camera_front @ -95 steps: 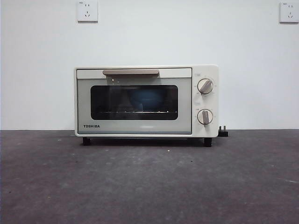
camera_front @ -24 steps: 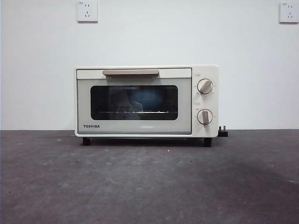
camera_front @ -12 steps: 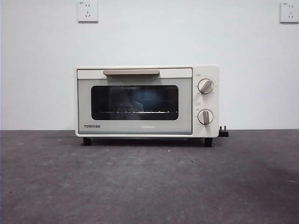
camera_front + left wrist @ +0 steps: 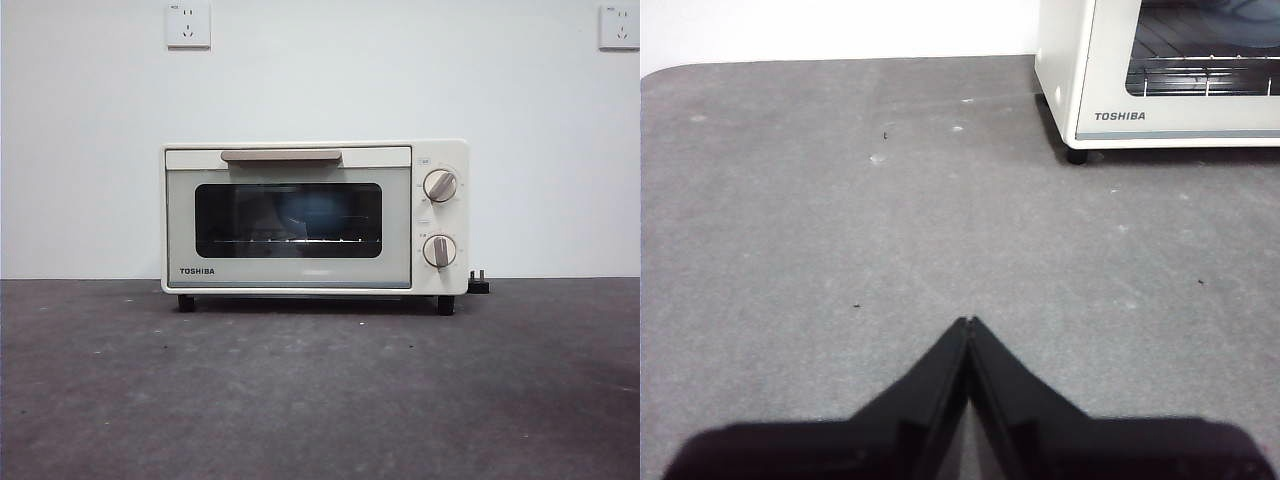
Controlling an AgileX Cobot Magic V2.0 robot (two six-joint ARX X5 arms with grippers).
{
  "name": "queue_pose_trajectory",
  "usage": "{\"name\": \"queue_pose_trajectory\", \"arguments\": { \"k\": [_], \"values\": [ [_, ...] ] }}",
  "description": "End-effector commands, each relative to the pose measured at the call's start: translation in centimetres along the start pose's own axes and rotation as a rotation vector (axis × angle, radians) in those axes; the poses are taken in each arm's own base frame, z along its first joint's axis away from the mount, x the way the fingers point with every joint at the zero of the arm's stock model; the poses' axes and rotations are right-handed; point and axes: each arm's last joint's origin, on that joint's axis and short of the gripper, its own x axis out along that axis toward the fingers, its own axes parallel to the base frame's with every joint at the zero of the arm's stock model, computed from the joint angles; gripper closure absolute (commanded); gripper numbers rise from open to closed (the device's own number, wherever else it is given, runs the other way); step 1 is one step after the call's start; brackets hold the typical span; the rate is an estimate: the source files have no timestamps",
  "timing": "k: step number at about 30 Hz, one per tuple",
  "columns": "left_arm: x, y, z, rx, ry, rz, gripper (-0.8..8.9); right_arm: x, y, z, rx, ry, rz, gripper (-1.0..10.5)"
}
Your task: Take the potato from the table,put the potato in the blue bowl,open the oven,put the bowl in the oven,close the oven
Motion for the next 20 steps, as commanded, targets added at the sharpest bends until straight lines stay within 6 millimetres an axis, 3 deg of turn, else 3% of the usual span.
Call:
{"name": "queue_pose_trajectory", "arguments": {
  "k": [1, 20],
  "values": [
    [0.1, 0.03, -0.28, -0.008, 0.006, 0.002, 8.17, 0.1, -0.01, -0.29, 0.011, 0.005, -0.005, 9.5],
    [0.1, 0.03, -0.28, -0.008, 0.005, 0.002, 8.17, 0.11, -0.03, -0.27, 0.01, 0.004, -0.012, 9.5]
  ]
}}
